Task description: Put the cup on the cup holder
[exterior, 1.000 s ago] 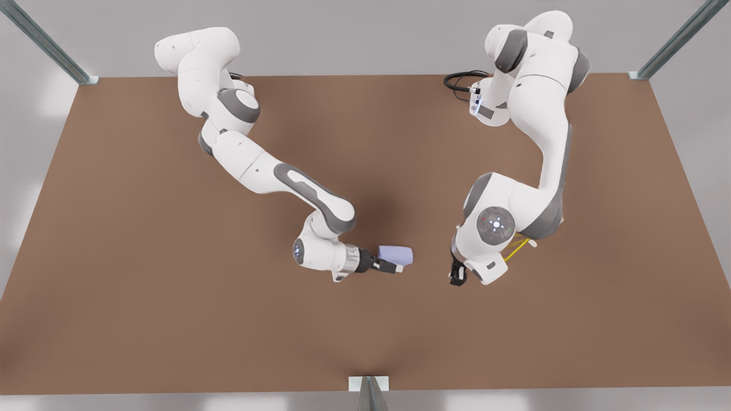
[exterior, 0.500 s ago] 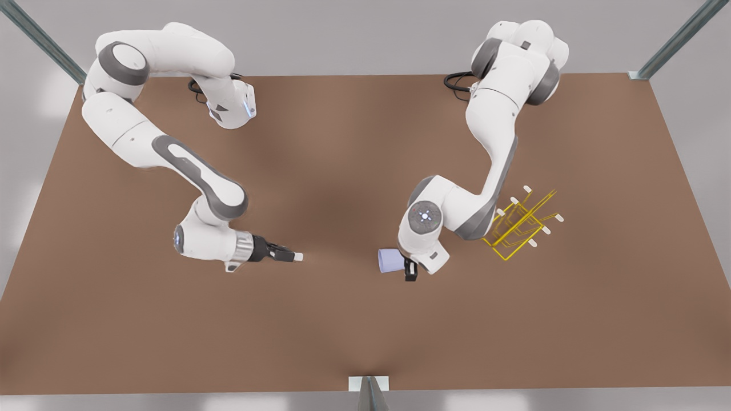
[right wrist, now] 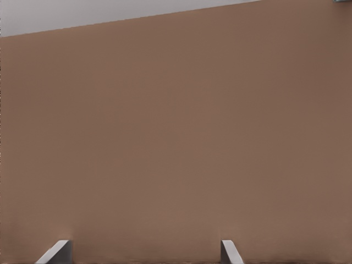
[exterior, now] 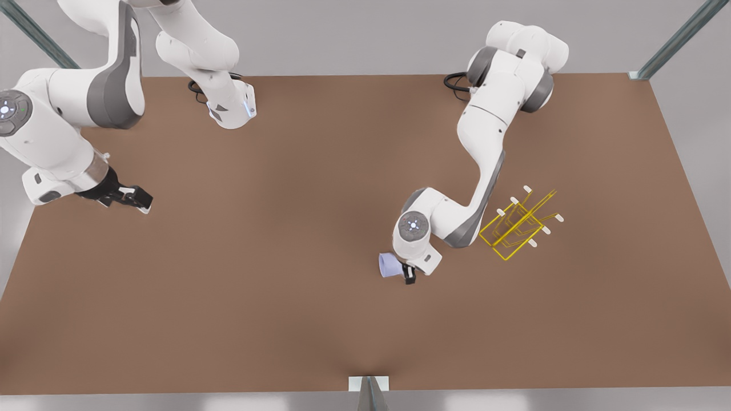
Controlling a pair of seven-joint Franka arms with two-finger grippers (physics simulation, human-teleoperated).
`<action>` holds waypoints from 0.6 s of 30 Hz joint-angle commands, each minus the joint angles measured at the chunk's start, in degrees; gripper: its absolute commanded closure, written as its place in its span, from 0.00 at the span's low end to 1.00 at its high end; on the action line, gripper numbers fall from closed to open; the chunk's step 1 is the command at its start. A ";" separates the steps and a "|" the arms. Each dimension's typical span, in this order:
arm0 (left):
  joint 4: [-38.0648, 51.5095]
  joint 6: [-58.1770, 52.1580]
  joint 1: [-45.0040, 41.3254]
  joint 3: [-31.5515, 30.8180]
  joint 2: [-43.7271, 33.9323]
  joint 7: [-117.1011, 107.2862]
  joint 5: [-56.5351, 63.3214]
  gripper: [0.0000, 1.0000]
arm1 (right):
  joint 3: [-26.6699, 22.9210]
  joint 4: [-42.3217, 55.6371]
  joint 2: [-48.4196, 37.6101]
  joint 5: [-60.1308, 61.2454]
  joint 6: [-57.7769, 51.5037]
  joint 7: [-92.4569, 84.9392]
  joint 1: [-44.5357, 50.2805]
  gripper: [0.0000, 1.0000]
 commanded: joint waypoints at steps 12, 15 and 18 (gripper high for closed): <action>-1.84 4.99 -2.70 0.08 2.01 -11.16 3.47 0.00 | 2.67 3.02 4.53 3.25 -5.45 -14.39 0.77 0.00; -1.66 4.99 -2.79 -0.01 2.45 -10.90 3.65 0.00 | 2.67 3.02 4.88 3.25 -4.93 -14.22 0.77 0.00; -1.40 4.99 -2.00 0.17 3.42 -10.81 3.65 0.00 | 2.67 3.03 4.80 3.25 -4.93 -14.22 0.77 0.00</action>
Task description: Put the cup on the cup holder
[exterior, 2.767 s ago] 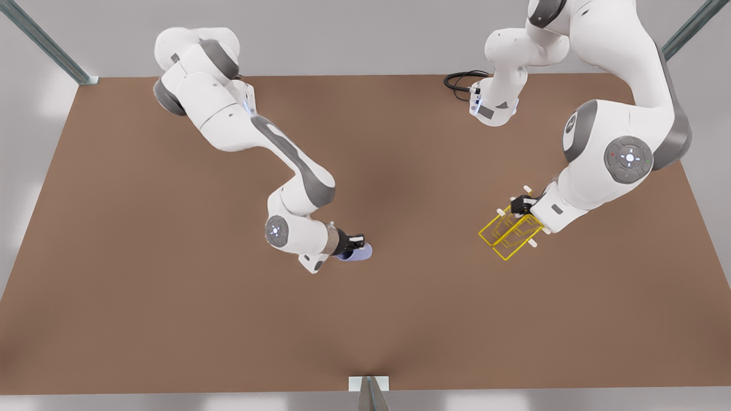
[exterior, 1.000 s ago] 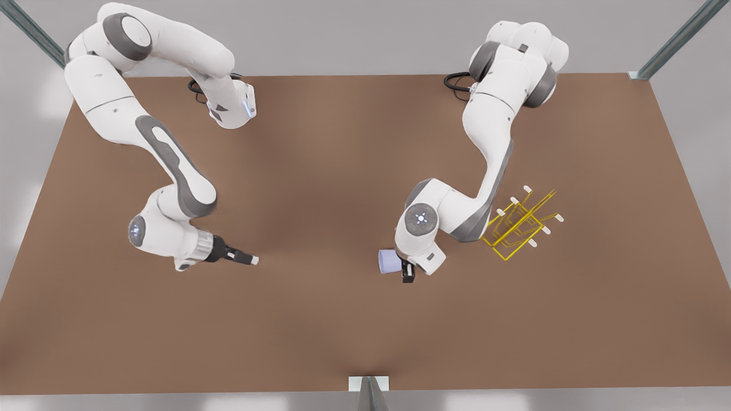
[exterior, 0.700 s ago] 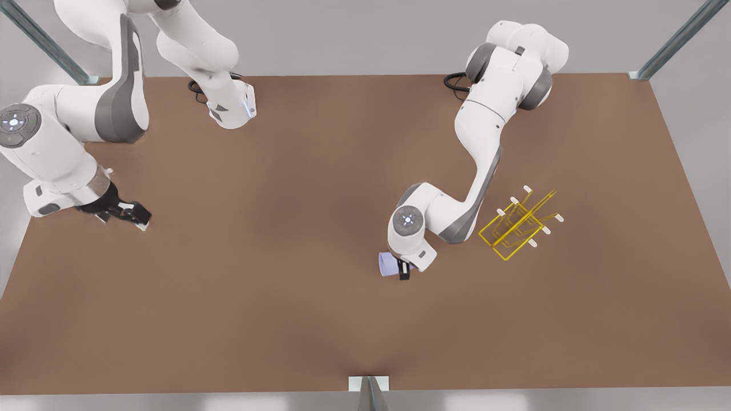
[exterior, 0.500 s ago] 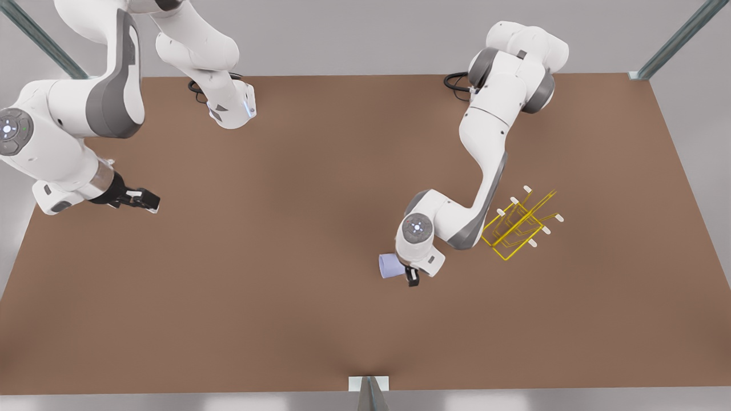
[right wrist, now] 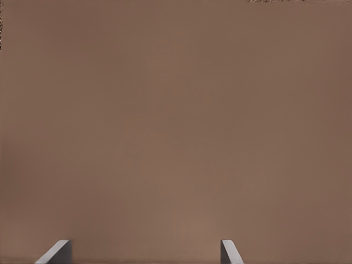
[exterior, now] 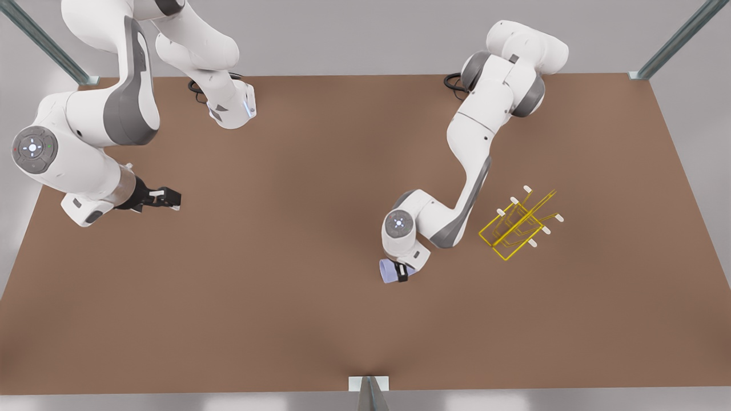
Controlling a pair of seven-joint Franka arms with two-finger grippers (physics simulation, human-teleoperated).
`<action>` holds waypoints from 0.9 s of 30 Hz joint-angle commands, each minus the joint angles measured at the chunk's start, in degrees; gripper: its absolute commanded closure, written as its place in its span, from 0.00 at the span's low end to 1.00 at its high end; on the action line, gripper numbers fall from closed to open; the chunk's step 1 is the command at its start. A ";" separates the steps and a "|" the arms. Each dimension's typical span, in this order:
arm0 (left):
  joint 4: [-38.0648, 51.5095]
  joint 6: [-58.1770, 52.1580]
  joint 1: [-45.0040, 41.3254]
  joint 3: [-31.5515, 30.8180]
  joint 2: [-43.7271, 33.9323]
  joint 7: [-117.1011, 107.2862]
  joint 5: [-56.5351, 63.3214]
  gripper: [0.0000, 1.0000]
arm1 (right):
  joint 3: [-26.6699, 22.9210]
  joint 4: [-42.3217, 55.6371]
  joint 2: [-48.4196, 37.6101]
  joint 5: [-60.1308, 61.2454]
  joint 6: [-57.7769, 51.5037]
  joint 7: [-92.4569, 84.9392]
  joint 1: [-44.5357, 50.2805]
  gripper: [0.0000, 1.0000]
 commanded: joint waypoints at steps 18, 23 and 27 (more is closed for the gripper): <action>2.45 6.40 1.74 0.24 3.61 -2.03 0.34 0.00 | 0.11 1.26 -0.40 0.04 -1.12 -5.09 0.14 0.00; 2.45 6.40 1.56 0.24 4.93 -1.94 0.34 0.00 | 0.11 1.00 -0.32 -1.01 -0.69 -5.09 0.41 0.00; 2.45 6.49 1.47 0.24 4.93 -1.76 0.34 0.22 | 0.20 1.17 -0.58 -1.01 -1.13 -5.00 0.58 0.00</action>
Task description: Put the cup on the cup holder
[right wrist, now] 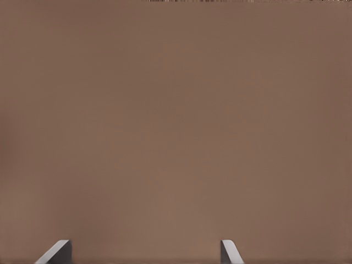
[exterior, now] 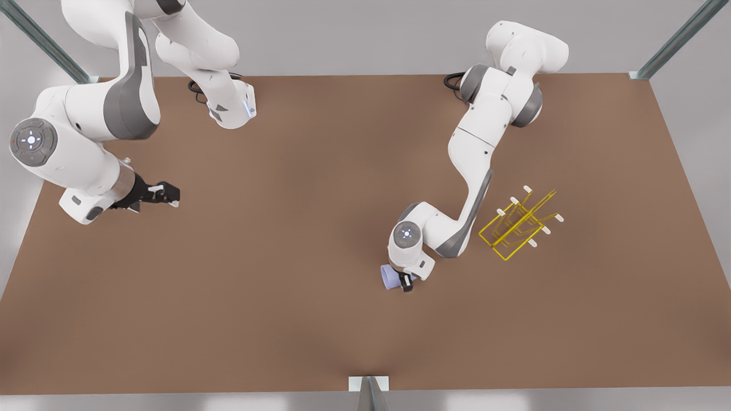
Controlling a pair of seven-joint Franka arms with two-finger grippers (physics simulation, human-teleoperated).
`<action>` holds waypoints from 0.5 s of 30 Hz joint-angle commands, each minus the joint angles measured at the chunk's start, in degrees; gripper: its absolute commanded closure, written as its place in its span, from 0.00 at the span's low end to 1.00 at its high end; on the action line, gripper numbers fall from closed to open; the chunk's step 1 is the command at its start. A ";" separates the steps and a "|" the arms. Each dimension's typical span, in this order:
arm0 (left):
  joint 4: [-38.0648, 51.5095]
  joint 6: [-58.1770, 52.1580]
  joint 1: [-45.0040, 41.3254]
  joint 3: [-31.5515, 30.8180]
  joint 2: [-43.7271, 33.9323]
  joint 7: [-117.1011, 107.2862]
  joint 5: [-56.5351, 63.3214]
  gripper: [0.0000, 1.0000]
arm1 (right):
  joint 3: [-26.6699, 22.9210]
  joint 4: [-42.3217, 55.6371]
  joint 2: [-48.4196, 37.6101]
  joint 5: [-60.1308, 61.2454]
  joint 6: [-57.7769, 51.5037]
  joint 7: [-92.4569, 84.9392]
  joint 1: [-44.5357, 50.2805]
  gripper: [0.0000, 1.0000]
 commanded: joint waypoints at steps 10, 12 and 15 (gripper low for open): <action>0.38 -11.99 0.54 -1.59 -9.90 6.06 -0.95 0.31 | 0.17 1.06 -0.03 -1.05 0.68 -1.62 -0.77 0.00; 0.38 -15.67 0.28 -2.64 -12.36 6.06 -0.61 0.31 | 0.17 1.06 -0.03 -1.14 0.68 -1.80 -0.68 0.00; 0.03 -27.27 -2.71 -2.73 -13.68 5.80 2.82 0.31 | 0.09 1.06 0.06 -1.32 0.68 -1.80 -0.68 0.00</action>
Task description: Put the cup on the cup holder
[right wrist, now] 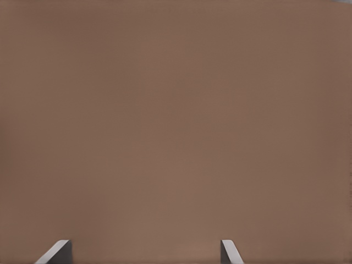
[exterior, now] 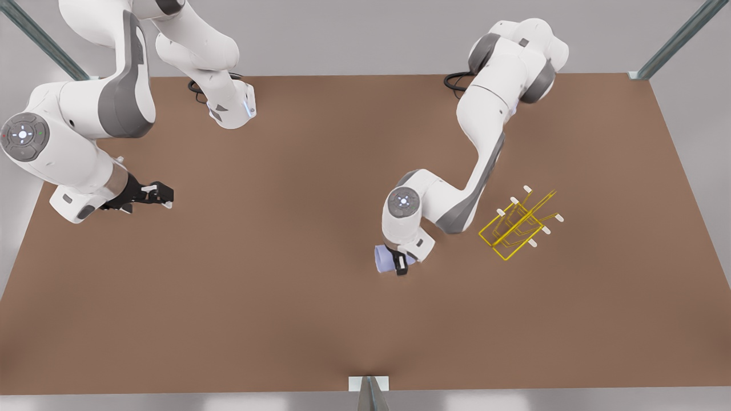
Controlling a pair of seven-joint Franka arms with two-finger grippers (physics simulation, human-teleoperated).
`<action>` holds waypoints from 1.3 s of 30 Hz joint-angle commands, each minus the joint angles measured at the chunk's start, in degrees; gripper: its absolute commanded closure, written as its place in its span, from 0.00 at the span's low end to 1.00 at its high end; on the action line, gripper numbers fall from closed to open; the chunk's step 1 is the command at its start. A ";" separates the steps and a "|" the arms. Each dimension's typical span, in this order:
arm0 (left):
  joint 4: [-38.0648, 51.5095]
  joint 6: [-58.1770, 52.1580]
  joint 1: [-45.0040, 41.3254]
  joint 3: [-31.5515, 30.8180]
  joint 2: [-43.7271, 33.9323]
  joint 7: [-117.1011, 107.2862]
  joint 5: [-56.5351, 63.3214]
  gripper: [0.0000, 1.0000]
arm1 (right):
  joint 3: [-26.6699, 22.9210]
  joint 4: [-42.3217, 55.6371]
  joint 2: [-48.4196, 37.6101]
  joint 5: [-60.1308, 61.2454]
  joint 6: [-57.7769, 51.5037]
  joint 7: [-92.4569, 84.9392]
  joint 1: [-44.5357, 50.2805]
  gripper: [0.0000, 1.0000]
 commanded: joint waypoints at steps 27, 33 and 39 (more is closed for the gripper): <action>-13.42 -54.60 -2.44 1.06 -2.64 -3.79 36.18 0.31 | 0.34 0.04 -0.66 -2.66 1.13 -1.15 0.83 0.00; -17.81 -53.81 -0.68 1.06 -2.64 -4.31 38.82 0.29 | 0.34 0.04 -0.83 -4.25 1.04 -0.97 0.83 0.00; -22.65 -52.84 1.60 1.06 -3.08 -7.56 42.07 0.29 | 0.78 -0.05 -0.83 -4.34 1.04 -0.97 0.83 0.00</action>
